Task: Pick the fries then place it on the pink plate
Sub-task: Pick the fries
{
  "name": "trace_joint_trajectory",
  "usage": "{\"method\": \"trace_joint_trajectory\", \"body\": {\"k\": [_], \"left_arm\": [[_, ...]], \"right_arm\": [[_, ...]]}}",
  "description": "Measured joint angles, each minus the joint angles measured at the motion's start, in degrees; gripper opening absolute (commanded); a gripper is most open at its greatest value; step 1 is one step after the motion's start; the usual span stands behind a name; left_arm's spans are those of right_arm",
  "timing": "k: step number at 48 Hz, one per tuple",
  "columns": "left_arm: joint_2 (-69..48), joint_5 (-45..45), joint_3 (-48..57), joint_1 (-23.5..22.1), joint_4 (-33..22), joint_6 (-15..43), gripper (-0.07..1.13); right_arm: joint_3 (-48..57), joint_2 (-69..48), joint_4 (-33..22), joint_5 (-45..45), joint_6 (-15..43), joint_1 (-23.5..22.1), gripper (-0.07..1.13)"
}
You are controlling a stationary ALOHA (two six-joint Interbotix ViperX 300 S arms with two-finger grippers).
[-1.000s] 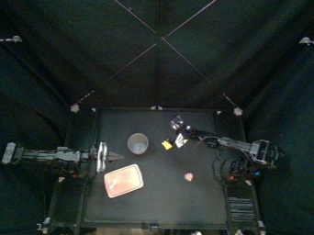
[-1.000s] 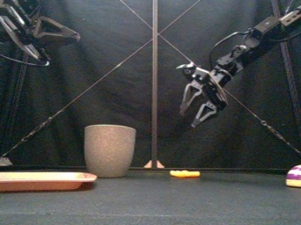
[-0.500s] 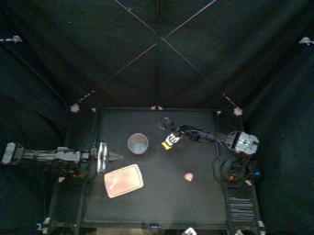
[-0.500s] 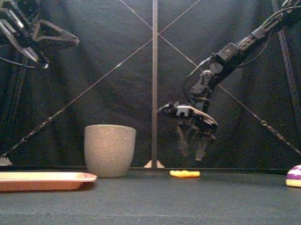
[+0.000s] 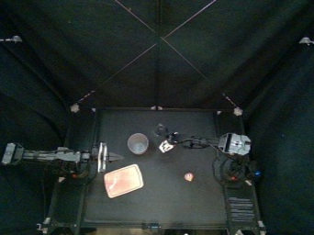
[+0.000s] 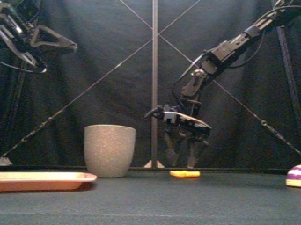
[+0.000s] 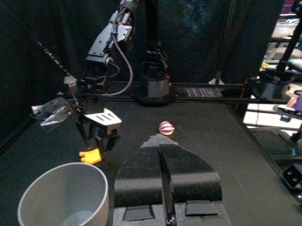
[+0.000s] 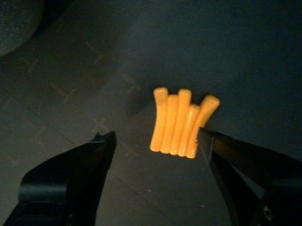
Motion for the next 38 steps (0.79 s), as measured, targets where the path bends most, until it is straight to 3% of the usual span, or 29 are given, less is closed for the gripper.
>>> {"method": "trace_joint_trajectory", "body": {"k": [12, 38], "left_arm": [[0.00, 0.00, 0.35, 0.09, 0.00, 0.00, 0.03], [0.09, 0.09, 0.44, 0.44, 0.00, 0.00, 0.03]], "right_arm": [[-0.09, 0.97, -2.55, -0.44, 3.34, -0.09, 1.06], [-0.97, 3.69, -2.64, -0.09, 3.34, 0.18, 1.03]]}}
